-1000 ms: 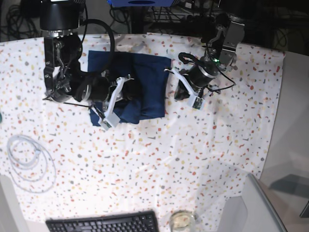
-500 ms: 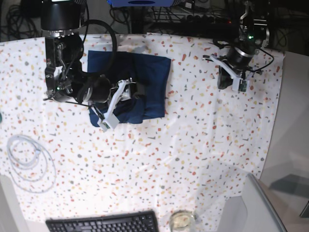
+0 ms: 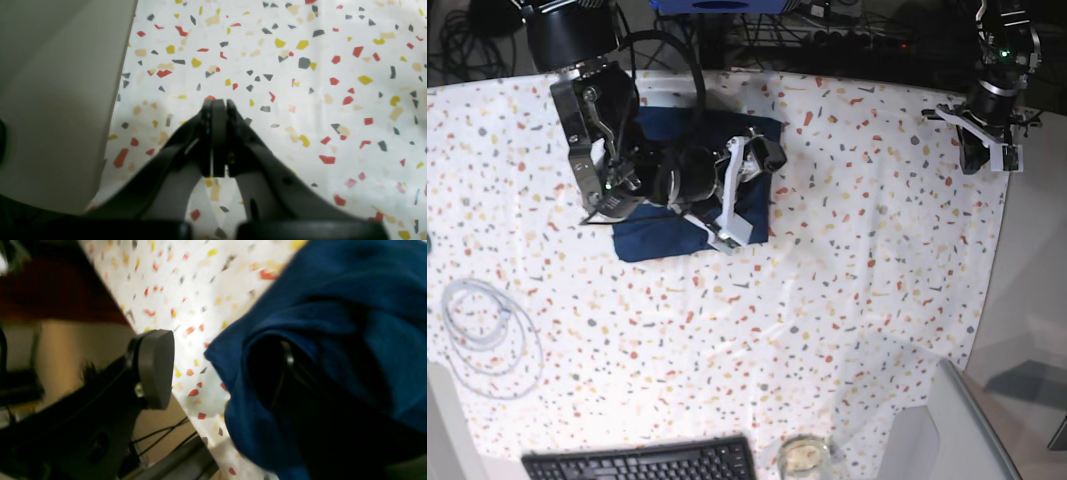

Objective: Layout the t-shirt on the table in an organized manner, then fold the t-shirt properly
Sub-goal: 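Release the shirt with the right gripper and raise it away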

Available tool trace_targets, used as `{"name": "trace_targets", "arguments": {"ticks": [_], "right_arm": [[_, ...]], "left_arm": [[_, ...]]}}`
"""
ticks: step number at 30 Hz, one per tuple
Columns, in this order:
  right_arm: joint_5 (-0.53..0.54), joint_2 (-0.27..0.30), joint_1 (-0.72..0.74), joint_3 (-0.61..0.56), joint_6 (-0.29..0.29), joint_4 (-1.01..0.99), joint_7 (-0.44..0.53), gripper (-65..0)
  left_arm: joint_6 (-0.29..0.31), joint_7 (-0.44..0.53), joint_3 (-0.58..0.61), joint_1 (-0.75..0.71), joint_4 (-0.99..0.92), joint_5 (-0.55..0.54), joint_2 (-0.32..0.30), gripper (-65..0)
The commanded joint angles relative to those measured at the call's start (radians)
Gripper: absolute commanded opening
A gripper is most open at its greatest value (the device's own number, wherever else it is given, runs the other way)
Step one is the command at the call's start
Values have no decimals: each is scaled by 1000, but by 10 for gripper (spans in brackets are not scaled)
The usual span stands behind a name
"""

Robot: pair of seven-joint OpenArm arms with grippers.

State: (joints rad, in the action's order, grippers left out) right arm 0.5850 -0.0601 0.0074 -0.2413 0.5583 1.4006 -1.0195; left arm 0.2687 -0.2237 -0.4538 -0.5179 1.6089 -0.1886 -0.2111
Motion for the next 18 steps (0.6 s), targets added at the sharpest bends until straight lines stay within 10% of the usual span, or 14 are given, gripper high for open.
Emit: {"name": "trace_targets", "arguments": {"ticks": [1, 7, 12, 18], "right_arm": [[26, -8, 33, -30, 9, 21, 21, -281], [26, 46, 79, -192, 1, 139, 9, -282], [26, 138, 42, -160, -174, 316, 21, -300], [28, 191, 29, -99, -228, 309, 63, -644]], "left_arm": [[-1, 24, -9, -5, 11, -9, -11, -650], [-1, 22, -9, 3, 11, -9, -11, -650], [-1, 22, -26, 2, 11, -10, -12, -650], [-1, 22, -70, -2, 9, -10, -11, -650]]}}
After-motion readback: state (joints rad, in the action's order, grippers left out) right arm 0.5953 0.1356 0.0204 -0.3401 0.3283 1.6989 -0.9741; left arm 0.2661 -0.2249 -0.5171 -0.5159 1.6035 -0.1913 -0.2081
